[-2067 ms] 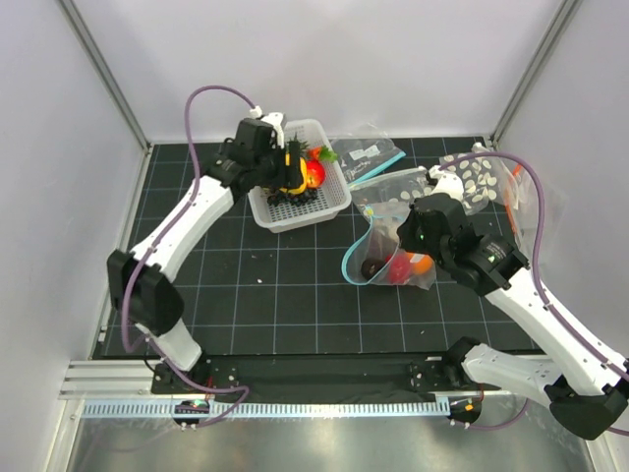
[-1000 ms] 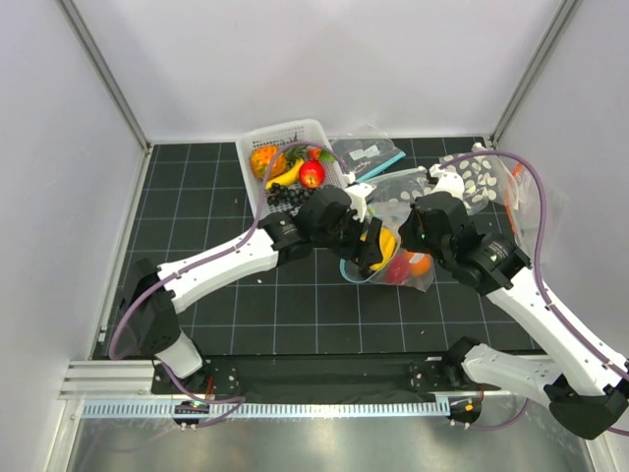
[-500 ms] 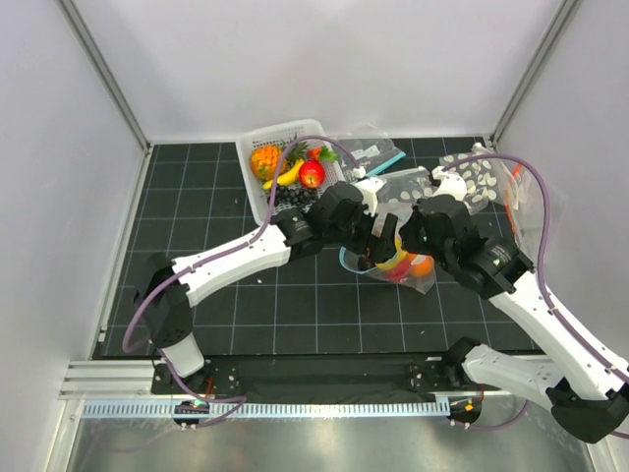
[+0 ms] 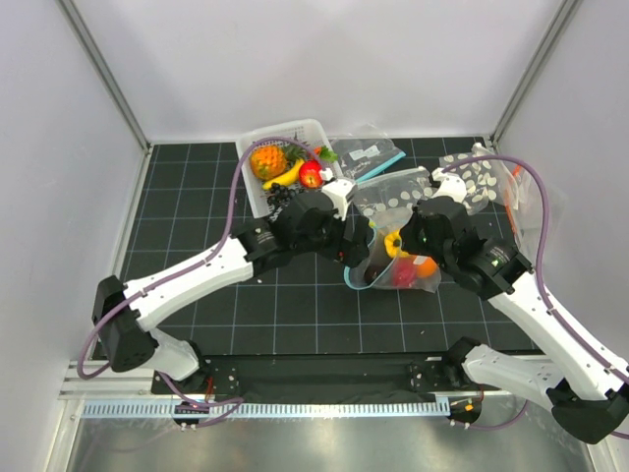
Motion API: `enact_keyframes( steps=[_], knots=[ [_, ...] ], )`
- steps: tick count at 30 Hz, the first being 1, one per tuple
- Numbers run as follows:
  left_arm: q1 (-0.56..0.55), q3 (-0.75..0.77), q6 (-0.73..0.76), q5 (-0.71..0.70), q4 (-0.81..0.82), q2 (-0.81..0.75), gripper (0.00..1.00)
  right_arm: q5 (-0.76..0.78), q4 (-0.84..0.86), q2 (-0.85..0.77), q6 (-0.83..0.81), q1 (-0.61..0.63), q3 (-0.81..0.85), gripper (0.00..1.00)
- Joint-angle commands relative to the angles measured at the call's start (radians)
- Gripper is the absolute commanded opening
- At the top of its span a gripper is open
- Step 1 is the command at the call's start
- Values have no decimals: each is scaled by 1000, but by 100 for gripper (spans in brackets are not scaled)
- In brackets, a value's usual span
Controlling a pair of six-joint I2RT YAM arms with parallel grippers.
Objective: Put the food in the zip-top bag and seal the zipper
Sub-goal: Place the fake vegetable in the zipper food storage bag, then adjust the zipper food storage bag at the center of the board.
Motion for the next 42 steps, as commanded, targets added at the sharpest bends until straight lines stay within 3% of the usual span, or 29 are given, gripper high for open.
enact_keyframes(
  steps=[1, 7, 12, 15, 16, 18, 19, 21, 30, 35, 42],
  knots=[
    [1, -51, 1, -96, -37, -27, 95, 27, 36, -23, 10, 0, 16, 1],
    [5, -108, -31, -82, 3, 42, 94, 20, 33, -24, 13, 0, 25, 1],
    [8, -185, -100, 4, 150, 76, 87, 27, 17, -30, 10, 0, 30, 1],
    [8, -206, -111, 15, 211, 113, 70, 27, 12, -37, 11, -1, 30, 1],
    [9, -199, -113, 15, 211, 124, 50, 28, 10, -40, 13, 0, 31, 1],
    [8, -189, -114, 53, 215, 138, 31, 37, 6, -44, 13, 0, 31, 1],
    [6, -186, -119, 61, 215, 133, 14, 40, 1, -47, 11, 0, 30, 1],
    [3, -183, -120, 62, 216, 98, 0, 49, -11, -46, 5, 0, 30, 1],
    [3, -35, -131, 189, 164, -5, 0, 59, -11, -27, 5, 0, -15, 1],
    [5, 54, -108, 188, 87, -19, 0, 85, -39, -40, 1, 2, 8, 1],
    [17, 27, -125, 199, 75, 4, 0, 128, -100, -69, -7, 0, 69, 1]
  ],
)
